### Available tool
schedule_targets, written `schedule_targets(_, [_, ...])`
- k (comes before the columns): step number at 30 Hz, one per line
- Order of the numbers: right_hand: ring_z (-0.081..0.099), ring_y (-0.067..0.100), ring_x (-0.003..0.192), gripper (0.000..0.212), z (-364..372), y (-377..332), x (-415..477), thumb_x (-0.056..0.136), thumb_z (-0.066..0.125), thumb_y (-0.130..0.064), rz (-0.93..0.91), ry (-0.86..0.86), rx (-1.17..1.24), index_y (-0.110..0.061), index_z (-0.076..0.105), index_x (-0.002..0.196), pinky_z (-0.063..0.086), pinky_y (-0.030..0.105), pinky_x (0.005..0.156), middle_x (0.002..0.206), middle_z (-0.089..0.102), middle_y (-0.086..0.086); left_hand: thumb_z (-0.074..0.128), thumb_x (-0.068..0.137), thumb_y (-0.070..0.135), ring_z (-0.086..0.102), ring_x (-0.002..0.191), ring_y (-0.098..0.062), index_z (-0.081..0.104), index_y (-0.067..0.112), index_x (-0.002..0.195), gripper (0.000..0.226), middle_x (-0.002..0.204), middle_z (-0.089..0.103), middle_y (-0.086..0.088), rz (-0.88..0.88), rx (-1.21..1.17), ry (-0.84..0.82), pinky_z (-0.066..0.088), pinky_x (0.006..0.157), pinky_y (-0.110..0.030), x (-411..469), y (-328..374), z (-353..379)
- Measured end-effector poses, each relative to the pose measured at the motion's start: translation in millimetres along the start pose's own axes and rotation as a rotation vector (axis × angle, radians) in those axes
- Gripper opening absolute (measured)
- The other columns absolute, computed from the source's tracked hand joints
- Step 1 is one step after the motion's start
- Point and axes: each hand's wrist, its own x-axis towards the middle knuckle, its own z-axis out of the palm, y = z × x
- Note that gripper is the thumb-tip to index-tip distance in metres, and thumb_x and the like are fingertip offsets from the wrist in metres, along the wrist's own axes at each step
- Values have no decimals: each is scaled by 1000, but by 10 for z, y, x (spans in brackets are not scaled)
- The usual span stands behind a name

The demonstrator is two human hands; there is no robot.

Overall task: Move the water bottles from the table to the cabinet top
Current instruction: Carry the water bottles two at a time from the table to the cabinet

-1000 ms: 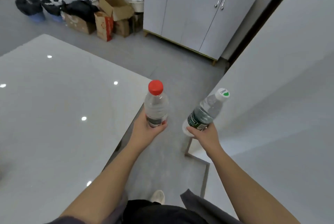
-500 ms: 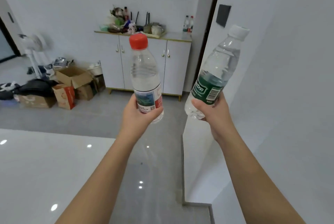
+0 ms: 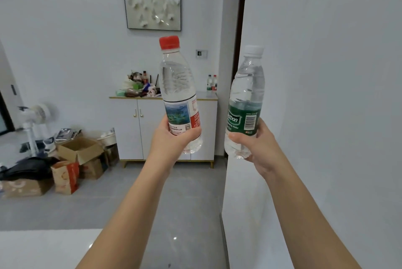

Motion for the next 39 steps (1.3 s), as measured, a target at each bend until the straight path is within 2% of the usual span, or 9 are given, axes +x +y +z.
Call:
schedule_targets(5, [68,20,99,51,33,-7,125,74,77,2,-23,17,-25,-24,60,114,53,33,75,105,71,-3,81,72,11,68,94,-11,58,33,104,44,100,71,9,-1,23,-10,54,81,-32,112,27,-52])
schedule_targets(9, [68,22,99,53,82,12,233,73,77,5,-42,30,-45,-20,60,117,56,39,84,105,71,0,81,72,7,68,93,-11,60,32,101,43,100,72,7,-12,19,-25,54,80,-31,231,-20,-85])
schedule_targets(13, [68,21,98,51,165,58,356,72,76,8,-59,29,-40,-21,61,111,56,36,81,101,72,0,83,69,7,69,94,-14,61,25,109,49,103,72,2,-35,67,-52,54,75,-27,382,-108,-141])
schedule_targets(16, [68,22,99,51,233,87,459,71,77,8,-62,35,-36,-22,62,109,56,38,81,102,72,0,84,67,6,68,94,-14,60,25,108,51,103,72,1,-36,102,-81,55,78,-29,493,-130,-180])
schedule_targets(21, [67,19,102,60,311,137,639,71,78,6,-42,38,-53,-21,59,121,55,36,86,107,71,-1,84,68,5,67,92,-7,57,31,104,52,101,70,8,-43,69,-89,51,70,-19,698,-130,-168])
schedule_targets(25, [68,19,101,61,367,209,834,71,77,7,-16,46,-27,-21,59,121,56,38,86,105,71,-3,83,68,1,69,93,-13,60,28,102,50,99,72,4,-35,23,-56,53,77,-27,916,-146,-162])
schedule_targets(31, [66,20,104,66,430,366,1339,71,80,5,-19,44,-31,-21,56,126,55,39,88,110,69,-2,81,70,-1,66,91,-10,57,32,98,49,99,70,6,-50,-32,-31,49,68,-22,1317,-290,-81])
schedule_targets(35, [64,21,109,71,455,544,1837,69,82,1,-24,49,-32,-23,54,130,53,45,96,115,68,-3,80,69,-3,68,90,-14,59,29,96,47,95,71,5,-57,-23,3,52,72,-27,1742,-501,-7])
schedule_targets(39, [65,19,106,69,458,675,2420,69,82,1,-31,60,-11,-23,56,128,54,40,93,112,69,-3,80,69,-4,70,90,-16,62,26,100,47,95,73,3,-81,-12,25,54,74,-30,2268,-725,74])
